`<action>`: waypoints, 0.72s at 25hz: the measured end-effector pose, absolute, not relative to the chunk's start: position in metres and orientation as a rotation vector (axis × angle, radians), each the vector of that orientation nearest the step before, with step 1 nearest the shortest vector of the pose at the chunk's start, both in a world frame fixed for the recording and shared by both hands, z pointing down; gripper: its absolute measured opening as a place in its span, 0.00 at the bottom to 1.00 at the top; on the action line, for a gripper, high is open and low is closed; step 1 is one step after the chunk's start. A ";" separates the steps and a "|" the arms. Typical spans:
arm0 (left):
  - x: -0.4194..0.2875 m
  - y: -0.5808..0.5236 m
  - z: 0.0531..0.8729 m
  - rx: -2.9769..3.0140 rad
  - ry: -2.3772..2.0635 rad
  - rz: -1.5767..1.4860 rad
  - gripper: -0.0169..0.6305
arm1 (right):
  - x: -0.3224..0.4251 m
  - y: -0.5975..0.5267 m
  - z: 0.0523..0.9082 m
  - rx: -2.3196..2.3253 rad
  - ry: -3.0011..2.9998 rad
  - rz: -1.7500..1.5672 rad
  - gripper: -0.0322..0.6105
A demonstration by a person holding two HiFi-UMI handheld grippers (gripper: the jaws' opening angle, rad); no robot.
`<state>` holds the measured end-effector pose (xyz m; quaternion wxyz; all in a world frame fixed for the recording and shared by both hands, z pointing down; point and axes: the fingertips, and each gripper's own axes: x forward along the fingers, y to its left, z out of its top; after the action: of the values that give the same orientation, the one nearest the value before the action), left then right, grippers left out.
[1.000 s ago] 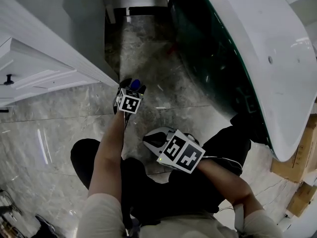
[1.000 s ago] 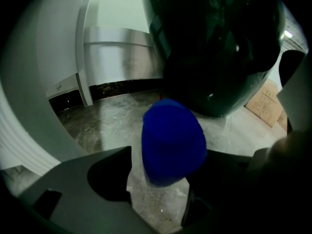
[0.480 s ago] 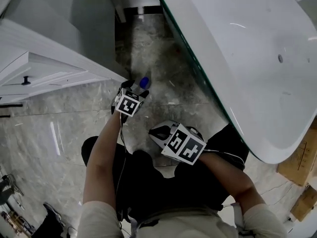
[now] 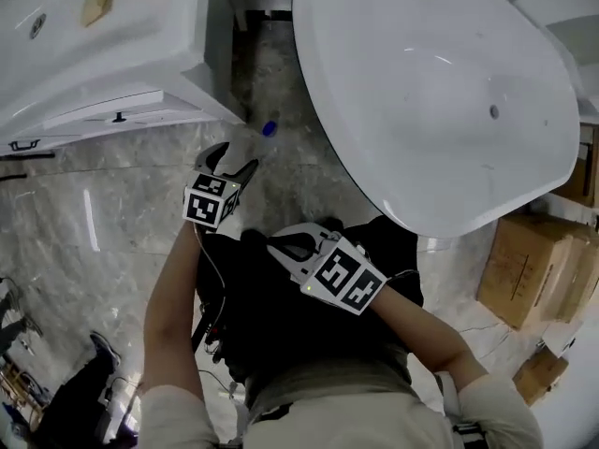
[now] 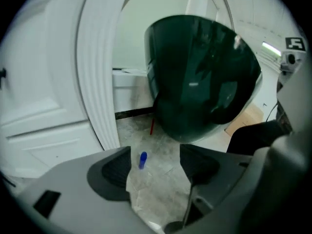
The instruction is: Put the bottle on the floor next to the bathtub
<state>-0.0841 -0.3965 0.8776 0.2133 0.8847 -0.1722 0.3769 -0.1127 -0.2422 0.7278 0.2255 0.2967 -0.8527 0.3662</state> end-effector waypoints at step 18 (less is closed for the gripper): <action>-0.154 -0.339 0.600 2.367 -0.803 1.001 0.58 | -0.005 -0.196 0.572 0.827 -1.984 0.217 0.09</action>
<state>-0.1541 -0.3390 0.6003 0.2225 0.8571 -0.2906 0.3624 -0.0049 -0.1955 0.5720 0.4712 0.3375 -0.8101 0.0885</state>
